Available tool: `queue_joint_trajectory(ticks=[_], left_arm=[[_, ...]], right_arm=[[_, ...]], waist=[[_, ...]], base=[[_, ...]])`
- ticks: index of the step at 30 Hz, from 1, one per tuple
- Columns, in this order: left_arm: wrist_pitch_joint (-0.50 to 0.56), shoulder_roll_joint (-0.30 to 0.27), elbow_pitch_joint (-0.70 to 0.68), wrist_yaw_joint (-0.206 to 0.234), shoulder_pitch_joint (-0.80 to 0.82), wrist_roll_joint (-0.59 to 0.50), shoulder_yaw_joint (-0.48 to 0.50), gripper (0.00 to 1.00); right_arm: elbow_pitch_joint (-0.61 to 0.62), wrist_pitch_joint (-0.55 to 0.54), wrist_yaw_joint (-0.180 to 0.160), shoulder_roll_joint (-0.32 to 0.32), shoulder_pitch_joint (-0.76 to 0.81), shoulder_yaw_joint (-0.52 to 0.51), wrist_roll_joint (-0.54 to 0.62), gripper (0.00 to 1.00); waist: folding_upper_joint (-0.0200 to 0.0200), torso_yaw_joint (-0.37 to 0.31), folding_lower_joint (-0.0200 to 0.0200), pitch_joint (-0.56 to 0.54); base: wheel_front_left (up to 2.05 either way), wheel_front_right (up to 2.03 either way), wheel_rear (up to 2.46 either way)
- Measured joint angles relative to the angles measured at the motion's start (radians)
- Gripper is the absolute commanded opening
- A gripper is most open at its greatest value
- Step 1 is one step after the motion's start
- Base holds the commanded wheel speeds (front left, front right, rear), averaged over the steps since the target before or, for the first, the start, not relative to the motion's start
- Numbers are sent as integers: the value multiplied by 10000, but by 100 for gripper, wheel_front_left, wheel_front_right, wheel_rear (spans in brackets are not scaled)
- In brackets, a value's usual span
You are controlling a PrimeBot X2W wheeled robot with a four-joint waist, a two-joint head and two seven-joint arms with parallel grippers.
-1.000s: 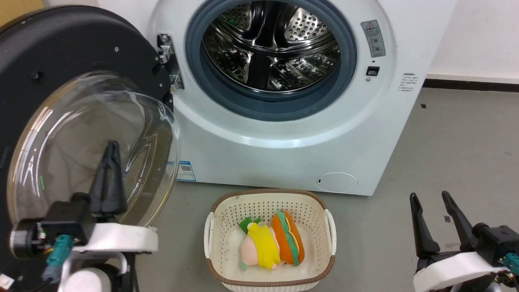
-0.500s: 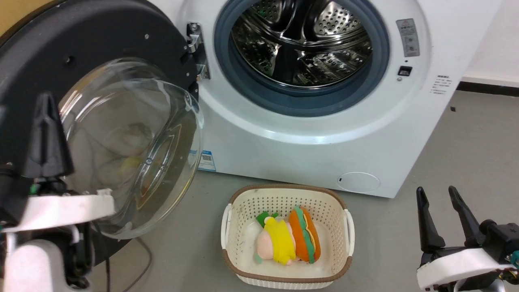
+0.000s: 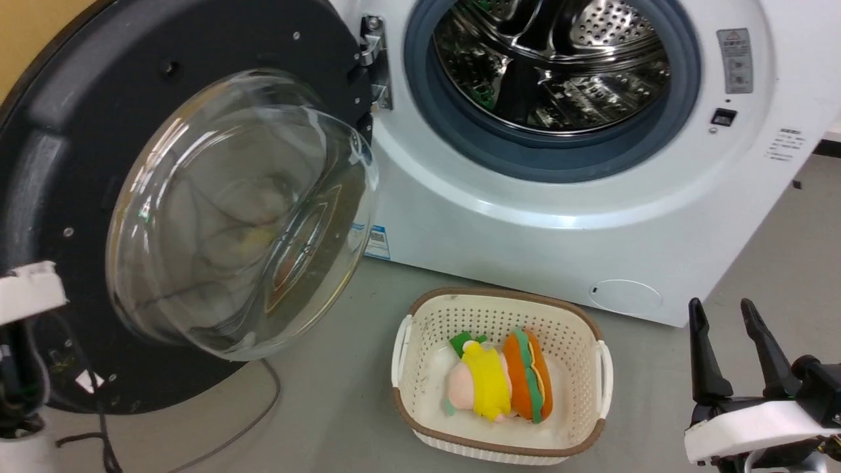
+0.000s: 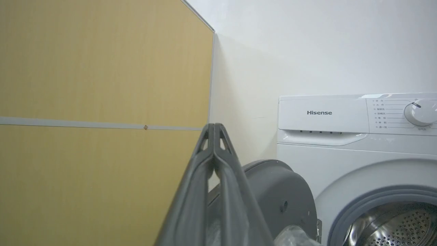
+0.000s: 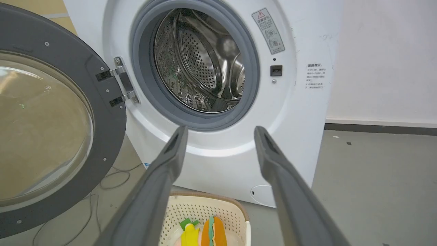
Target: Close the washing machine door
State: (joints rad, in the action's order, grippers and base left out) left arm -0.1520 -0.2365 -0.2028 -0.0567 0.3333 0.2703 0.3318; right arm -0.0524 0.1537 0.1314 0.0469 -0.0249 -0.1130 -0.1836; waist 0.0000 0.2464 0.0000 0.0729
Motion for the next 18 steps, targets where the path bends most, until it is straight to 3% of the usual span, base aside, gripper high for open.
queue_joint_trajectory(ticks=[8,18], left_arm=[[384,-619,742,-100,566,1308,738,0],[2153,-1099,2767,-52,1320,3636,1630,0]], right_arm=[[-138,161,0,-2,-57,-184,-58,100],[-362,336,0,0,-91,-215,-113,100]], waist=[[0,567,0,157],[0,1184,0,340]], base=[[0,0,0],[0,0,0]])
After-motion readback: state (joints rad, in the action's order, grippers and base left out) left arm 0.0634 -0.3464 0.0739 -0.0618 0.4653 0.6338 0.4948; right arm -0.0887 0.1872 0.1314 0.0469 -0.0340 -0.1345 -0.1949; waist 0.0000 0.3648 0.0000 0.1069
